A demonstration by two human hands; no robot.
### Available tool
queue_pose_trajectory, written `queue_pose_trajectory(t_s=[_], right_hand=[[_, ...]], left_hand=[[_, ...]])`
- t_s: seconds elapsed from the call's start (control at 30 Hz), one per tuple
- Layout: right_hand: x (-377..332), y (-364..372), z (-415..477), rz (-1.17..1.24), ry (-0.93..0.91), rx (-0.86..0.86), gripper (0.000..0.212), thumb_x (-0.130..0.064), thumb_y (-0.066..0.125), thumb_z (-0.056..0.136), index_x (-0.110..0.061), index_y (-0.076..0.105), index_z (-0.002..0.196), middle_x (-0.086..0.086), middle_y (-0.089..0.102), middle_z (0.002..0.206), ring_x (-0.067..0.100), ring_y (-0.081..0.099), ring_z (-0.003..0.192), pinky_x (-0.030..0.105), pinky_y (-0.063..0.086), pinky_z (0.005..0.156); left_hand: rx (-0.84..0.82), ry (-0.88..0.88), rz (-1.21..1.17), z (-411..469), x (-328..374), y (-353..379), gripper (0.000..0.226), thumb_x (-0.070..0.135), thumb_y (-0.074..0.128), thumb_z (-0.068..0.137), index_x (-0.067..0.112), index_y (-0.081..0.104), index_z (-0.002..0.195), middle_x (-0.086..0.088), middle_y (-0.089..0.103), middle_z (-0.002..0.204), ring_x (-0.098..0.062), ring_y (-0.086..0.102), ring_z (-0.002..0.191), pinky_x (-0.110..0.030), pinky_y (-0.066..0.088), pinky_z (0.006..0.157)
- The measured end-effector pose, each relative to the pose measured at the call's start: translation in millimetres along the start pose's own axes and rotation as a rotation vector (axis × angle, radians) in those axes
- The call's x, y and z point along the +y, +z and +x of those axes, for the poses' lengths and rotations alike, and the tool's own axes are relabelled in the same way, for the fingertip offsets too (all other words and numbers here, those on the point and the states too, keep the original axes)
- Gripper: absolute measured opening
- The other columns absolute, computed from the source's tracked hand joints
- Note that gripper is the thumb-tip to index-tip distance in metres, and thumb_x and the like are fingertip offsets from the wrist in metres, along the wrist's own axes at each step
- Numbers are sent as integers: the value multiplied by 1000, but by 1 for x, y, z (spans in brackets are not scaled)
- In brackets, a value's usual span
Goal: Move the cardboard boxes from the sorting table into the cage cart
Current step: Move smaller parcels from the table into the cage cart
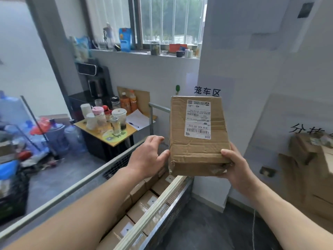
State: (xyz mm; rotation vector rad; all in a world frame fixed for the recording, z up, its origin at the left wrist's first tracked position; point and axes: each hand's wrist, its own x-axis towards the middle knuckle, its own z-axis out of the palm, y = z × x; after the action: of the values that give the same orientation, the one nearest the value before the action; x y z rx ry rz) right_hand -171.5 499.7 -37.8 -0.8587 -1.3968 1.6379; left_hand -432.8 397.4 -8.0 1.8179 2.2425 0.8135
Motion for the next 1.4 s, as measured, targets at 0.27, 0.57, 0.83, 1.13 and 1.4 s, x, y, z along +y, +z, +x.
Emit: queue_pose_trajectory(t_s=[0.27,0.57,0.83,1.13,1.4], right_hand=[[9,138,22,-57,-26,-172,57,-49,67,66,-38,63,121,6,70,122,24,66,108,57,56,91],[36,306,54,-31,-83,-317,73,-43,70,63,-20,56,131,8,72,118,25,70,103,41,59,78],[102,414,94,-3,33,-403,79,-39,71,67,-15,52,139,21,65,129,45,61,118,63,51,95],[207,493,122,28,265,-588,65,-40,71,67,-27,60,130,21,65,125,40,61,108,59,49,86],[308,508,127,-61,455,-729,62,-49,71,62,-36,64,122,11,69,120,31,66,106,46,54,80]], left_hand=[[60,-89,-21,-22,-116,-70,51,49,55,99,25,47,142,5,49,144,-19,54,120,-38,49,94],[151,-216,-41,-60,-248,-159,62,48,58,96,28,37,151,4,41,154,-23,50,133,-45,46,105],[174,-441,30,-114,-353,-190,80,56,63,91,26,26,156,3,31,161,-23,43,140,-41,40,108],[189,-724,-4,-167,-432,-171,78,44,67,92,27,26,156,3,32,160,-21,43,140,-41,42,110],[131,-961,-63,-206,-482,-95,75,38,64,93,27,25,157,4,30,161,-20,41,140,-36,40,107]])
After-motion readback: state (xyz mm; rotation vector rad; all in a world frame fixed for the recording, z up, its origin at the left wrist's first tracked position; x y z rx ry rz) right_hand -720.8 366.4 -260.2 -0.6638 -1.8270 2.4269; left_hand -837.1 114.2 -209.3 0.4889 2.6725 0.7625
